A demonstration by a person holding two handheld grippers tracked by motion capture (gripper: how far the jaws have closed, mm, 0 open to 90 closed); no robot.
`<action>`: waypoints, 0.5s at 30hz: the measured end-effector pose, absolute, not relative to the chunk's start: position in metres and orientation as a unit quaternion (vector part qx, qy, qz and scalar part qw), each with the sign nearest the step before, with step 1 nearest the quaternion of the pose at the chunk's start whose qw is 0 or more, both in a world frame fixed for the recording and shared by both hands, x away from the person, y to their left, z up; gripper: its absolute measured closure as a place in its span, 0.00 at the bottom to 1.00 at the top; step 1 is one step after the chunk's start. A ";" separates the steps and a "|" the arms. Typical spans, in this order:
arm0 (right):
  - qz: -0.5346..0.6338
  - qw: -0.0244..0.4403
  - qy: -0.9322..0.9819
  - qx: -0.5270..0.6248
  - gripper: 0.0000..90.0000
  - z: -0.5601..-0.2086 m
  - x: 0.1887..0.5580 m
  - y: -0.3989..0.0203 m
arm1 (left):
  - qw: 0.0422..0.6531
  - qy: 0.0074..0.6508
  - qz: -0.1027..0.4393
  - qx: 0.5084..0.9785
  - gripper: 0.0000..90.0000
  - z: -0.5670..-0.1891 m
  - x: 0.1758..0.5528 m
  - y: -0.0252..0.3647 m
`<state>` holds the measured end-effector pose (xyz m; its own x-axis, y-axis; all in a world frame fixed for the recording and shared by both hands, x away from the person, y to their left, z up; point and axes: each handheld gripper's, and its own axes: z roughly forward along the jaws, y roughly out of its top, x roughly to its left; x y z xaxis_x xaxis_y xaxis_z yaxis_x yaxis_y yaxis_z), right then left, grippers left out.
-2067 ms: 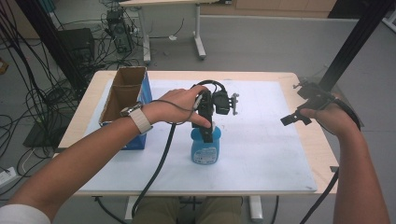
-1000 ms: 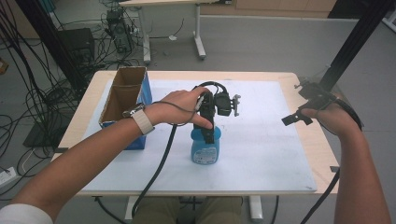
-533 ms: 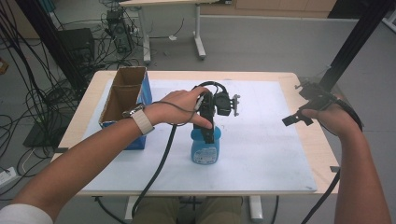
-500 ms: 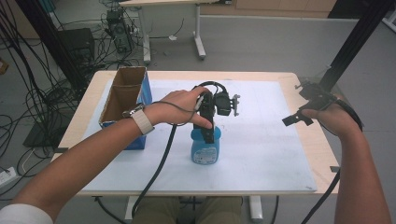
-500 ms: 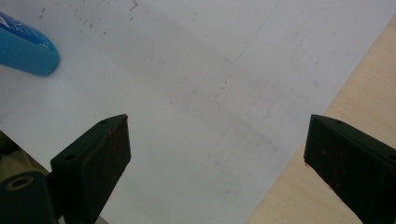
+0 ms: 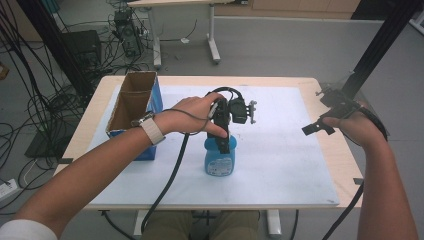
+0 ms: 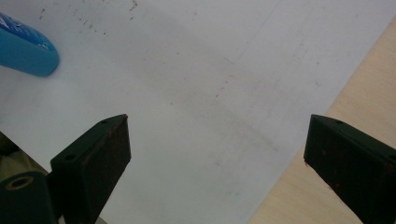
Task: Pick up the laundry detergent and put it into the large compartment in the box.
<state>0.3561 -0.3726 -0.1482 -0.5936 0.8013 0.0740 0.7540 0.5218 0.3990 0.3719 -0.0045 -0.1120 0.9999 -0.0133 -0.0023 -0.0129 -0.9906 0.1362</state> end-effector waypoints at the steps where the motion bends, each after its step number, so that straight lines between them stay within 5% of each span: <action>1: 0.199 0.059 0.870 0.447 0.08 -0.148 0.356 -0.373 | 0.067 -0.006 -0.002 0.998 0.08 -0.112 0.372 -0.005; 15: 0.198 0.057 0.870 0.449 0.08 -0.151 0.357 -0.373 | 0.070 -0.004 -0.004 0.998 0.08 -0.111 0.374 -0.002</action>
